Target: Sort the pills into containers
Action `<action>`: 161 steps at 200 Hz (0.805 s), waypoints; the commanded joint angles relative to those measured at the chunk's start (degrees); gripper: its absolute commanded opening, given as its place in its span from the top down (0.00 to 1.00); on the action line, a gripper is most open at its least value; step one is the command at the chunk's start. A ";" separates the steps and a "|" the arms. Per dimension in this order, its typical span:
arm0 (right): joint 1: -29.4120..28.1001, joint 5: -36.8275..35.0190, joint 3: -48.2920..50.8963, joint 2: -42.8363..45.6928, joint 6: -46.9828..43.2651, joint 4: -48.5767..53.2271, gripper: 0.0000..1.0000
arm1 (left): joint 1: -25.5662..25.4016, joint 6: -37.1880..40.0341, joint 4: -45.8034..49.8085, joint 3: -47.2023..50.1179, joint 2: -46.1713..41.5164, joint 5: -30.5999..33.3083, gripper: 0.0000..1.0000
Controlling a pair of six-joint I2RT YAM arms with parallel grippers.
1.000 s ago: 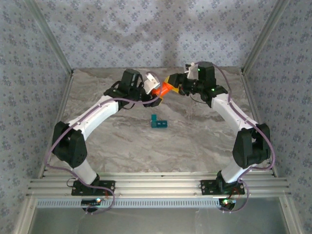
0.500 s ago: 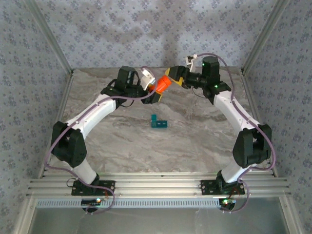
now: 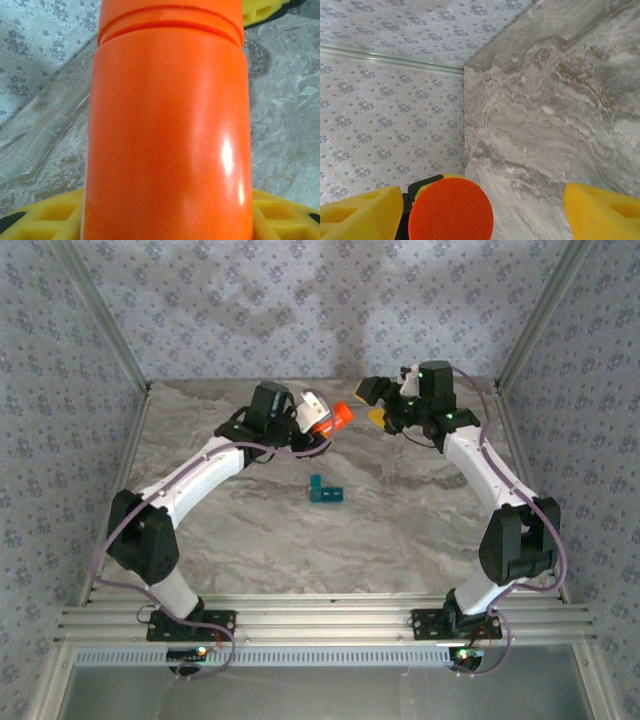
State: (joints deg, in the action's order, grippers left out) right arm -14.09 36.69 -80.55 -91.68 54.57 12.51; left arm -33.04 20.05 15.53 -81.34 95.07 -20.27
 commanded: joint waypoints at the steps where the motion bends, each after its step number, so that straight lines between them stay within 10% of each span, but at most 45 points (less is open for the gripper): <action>1: -1.22 -0.96 -1.51 0.25 1.68 2.29 0.14 | -0.62 2.41 0.00 0.00 0.03 1.20 1.00; 161: -5.25 -0.10 -2.78 -1.53 3.03 0.66 0.33 | -1.70 2.36 -0.06 -0.64 1.00 1.41 1.00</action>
State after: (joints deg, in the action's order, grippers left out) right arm -18.98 36.36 -81.71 -92.79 57.30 13.56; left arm -34.30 21.65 15.92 -81.34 95.07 -18.59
